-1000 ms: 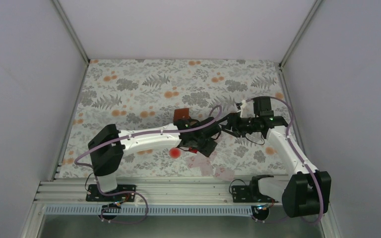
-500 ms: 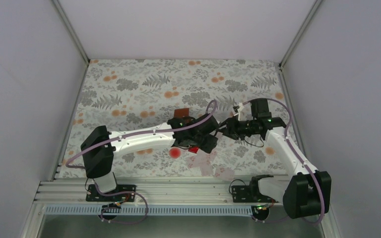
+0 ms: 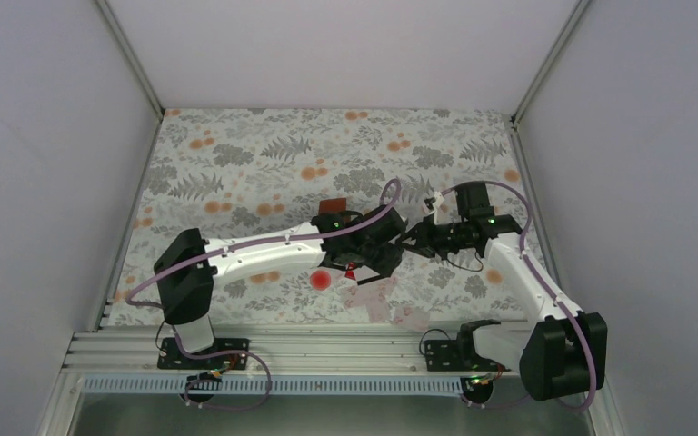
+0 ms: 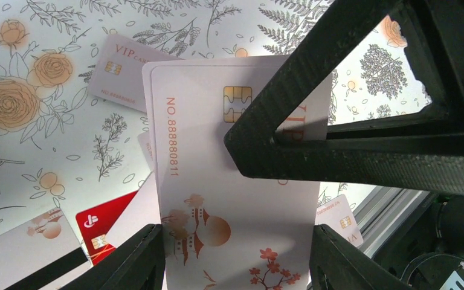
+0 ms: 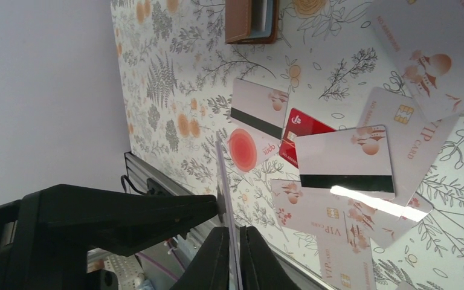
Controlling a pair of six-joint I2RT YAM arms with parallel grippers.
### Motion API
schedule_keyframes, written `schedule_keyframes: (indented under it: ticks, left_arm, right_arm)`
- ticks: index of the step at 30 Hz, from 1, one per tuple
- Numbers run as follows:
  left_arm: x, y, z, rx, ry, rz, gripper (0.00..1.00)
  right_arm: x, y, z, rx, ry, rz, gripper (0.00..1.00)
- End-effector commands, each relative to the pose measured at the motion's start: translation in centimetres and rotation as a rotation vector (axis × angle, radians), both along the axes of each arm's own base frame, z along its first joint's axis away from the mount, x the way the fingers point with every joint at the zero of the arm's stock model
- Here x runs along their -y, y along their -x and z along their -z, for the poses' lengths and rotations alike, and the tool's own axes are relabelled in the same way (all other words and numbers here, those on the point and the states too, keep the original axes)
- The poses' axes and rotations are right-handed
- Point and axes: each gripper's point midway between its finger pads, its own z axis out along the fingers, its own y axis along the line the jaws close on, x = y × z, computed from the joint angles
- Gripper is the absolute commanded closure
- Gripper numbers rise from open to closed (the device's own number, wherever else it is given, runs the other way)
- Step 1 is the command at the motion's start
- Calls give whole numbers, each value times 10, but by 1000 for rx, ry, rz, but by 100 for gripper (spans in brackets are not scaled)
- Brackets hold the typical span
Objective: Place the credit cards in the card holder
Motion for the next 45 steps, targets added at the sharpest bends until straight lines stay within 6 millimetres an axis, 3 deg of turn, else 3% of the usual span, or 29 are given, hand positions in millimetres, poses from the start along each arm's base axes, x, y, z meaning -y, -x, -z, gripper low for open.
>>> schedule_keyframes:
  ticks: [1,9,14,18,22,29,31,36,45]
  left_arm:
    - [-2,-4,-2,15,-3,-17,51]
    - [-1,-4,-14,39,24,4,46]
    - [-14,-2,-32,63,39,7,11]
    - [-39,-7,-61,70,108,-5,4]
    - [-64,-8,-101,75,258,15,4]
    - [-89,6,-184,89,593,125,6]
    - [-94,8,-199,82,665,147,9]
    - [-99,7,-228,70,774,167,33]
    - [-98,0,-285,33,975,198,36]
  right_arm:
    - [-2,2,-5,21,0,-13,96]
    - [-7,3,-14,32,-55,-25,96]
    - [-12,0,-35,87,-107,-33,96]
    - [-16,-1,-60,147,-156,-51,96]
    - [-22,0,-89,205,-229,-76,96]
    - [-34,10,-152,386,-381,-209,96]
    - [-37,13,-170,434,-414,-254,96]
    - [-42,18,-219,577,-445,-327,96]
    - [-43,-3,-273,706,-430,-296,96]
